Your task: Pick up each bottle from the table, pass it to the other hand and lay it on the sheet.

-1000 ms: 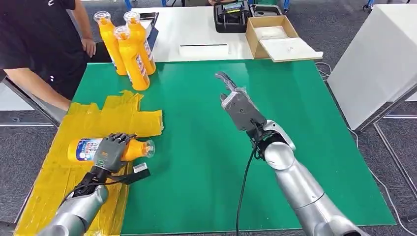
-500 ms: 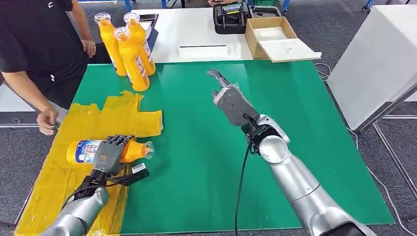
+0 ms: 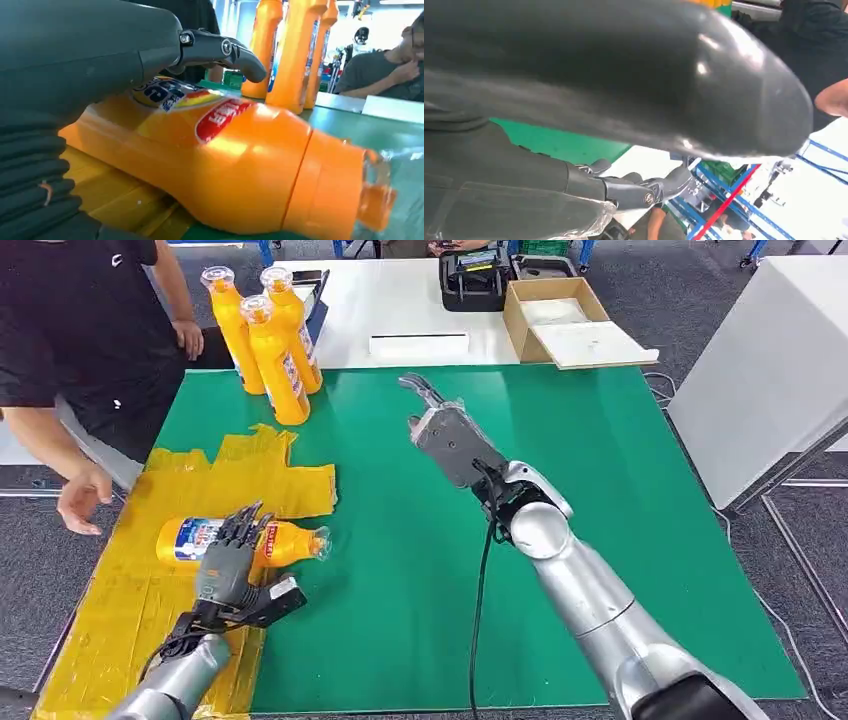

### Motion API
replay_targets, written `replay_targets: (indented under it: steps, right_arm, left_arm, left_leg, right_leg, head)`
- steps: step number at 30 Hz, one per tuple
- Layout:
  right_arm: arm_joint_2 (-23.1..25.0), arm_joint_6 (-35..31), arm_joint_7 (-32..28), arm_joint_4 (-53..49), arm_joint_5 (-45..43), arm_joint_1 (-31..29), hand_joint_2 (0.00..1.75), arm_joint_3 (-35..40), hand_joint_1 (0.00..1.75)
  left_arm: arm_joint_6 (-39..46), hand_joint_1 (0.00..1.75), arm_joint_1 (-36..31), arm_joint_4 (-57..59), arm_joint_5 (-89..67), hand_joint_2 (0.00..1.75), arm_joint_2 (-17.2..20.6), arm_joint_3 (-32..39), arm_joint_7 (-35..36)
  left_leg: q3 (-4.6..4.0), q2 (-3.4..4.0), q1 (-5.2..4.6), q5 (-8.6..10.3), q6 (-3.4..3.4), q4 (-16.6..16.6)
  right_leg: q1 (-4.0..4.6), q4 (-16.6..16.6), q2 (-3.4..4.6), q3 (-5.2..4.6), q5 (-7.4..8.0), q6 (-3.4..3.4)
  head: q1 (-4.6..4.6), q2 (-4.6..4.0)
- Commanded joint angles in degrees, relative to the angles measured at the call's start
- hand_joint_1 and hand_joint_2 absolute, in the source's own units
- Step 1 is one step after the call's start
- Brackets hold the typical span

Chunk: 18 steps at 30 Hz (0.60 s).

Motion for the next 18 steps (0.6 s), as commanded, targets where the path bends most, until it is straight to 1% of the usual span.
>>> replay_targets:
  steps: [1,4,6,7,9,10,12,14,15,17,18]
  right_arm:
    - [2.4,0.5,0.4,9.3,-0.9,-5.8,0.00,1.9,0.00]
    - [2.6,-0.8,-0.2,11.1,1.1,-6.3,0.00,1.9,0.00]
    - [2.7,-1.2,-0.5,12.3,2.3,-5.8,0.00,1.1,0.00]
    - [2.4,-1.6,-1.0,12.6,2.8,-5.1,0.00,0.7,0.00]
    - [1.6,-3.1,-3.2,11.6,3.3,-3.1,0.00,-0.2,0.00]
    - [0.9,-5.5,-5.0,10.2,4.7,-1.4,0.00,-0.4,0.00]
    - [0.6,-9.2,-8.0,8.2,6.8,0.9,0.00,-0.8,0.00]
    - [1.4,-12.8,-10.2,6.9,8.3,2.3,0.00,-1.1,0.00]
    - [2.1,-13.7,-10.8,6.2,7.7,3.1,0.00,-1.8,0.00]
    - [2.5,-13.1,-11.5,5.3,6.5,4.2,0.00,-2.2,0.00]
    - [2.6,-12.9,-11.5,5.5,6.5,4.9,0.00,-2.2,0.00]
  left_arm:
    - [-1.5,0.00,4.2,-6.5,13.4,0.00,0.1,-14.0,-0.2]
    - [-5.5,0.00,6.7,-17.1,25.4,0.00,1.9,-19.3,0.9]
    - [-11.3,0.00,9.5,-30.3,35.7,0.00,4.8,-21.4,3.9]
    - [-14.7,0.00,11.1,-38.7,41.3,0.00,6.4,-21.0,4.8]
    - [-22.0,0.00,12.5,-48.9,50.2,0.00,8.5,-19.0,7.6]
    - [-25.8,0.00,12.8,-53.7,55.6,0.00,9.5,-16.9,8.3]
    - [-29.6,0.00,11.1,-57.3,61.0,0.00,9.6,-14.7,7.1]
    - [-31.8,0.00,7.7,-57.1,63.0,0.00,8.9,-14.7,7.6]
    - [-32.2,0.00,5.1,-56.2,63.2,0.00,7.8,-15.2,7.7]
    - [-32.9,0.00,-0.2,-52.8,62.7,0.00,5.7,-17.3,7.9]
    - [-33.7,0.00,-4.2,-49.3,62.7,0.00,4.0,-19.0,8.1]
  left_leg:
    - [0.16,0.22,-0.11,-0.10,-0.10,0.0]
    - [0.12,0.15,-0.06,-0.06,-0.08,0.0]
    - [0.06,0.12,-0.01,-0.08,-0.10,0.1]
    - [-0.03,0.08,0.05,-0.03,-0.08,0.1]
    - [-0.02,0.10,0.06,-0.06,-0.09,0.1]
    - [0.01,0.12,0.11,-0.14,-0.14,0.2]
    - [-0.03,0.02,0.13,-0.14,-0.15,0.2]
    - [-0.17,-0.04,0.15,-0.05,-0.12,0.1]
    - [-0.15,-0.17,0.13,-0.09,-0.15,0.2]
    - [-0.26,-0.19,0.14,0.03,-0.08,0.1]
    - [-0.25,-0.24,0.13,0.00,-0.11,0.2]
  right_leg:
    - [-0.09,0.1,0.02,0.08,-0.07,0.04]
    - [-0.05,0.0,-0.01,0.05,-0.05,0.03]
    - [-0.01,0.1,-0.07,0.03,-0.07,0.03]
    - [0.05,0.0,-0.04,-0.04,-0.01,0.01]
    - [0.06,0.0,-0.06,-0.05,-0.04,0.01]
    - [0.12,0.1,-0.10,-0.01,-0.11,0.00]
    - [0.14,0.1,-0.20,-0.02,-0.14,0.00]
    - [0.15,0.1,-0.22,-0.18,-0.09,-0.01]
    - [0.14,0.1,-0.40,-0.14,-0.17,0.00]
    - [0.12,0.1,-0.30,-0.26,-0.05,0.01]
    - [0.11,0.1,-0.40,-0.22,-0.11,0.02]
  head:
    - [0.00,0.00]
    - [-0.02,0.00]
    - [0.00,0.00]
    - [0.00,0.00]
    - [0.00,0.00]
    - [0.02,0.00]
    - [0.00,0.00]
    - [0.00,0.00]
    - [-0.02,0.00]
    - [0.00,0.00]
    - [0.00,0.00]
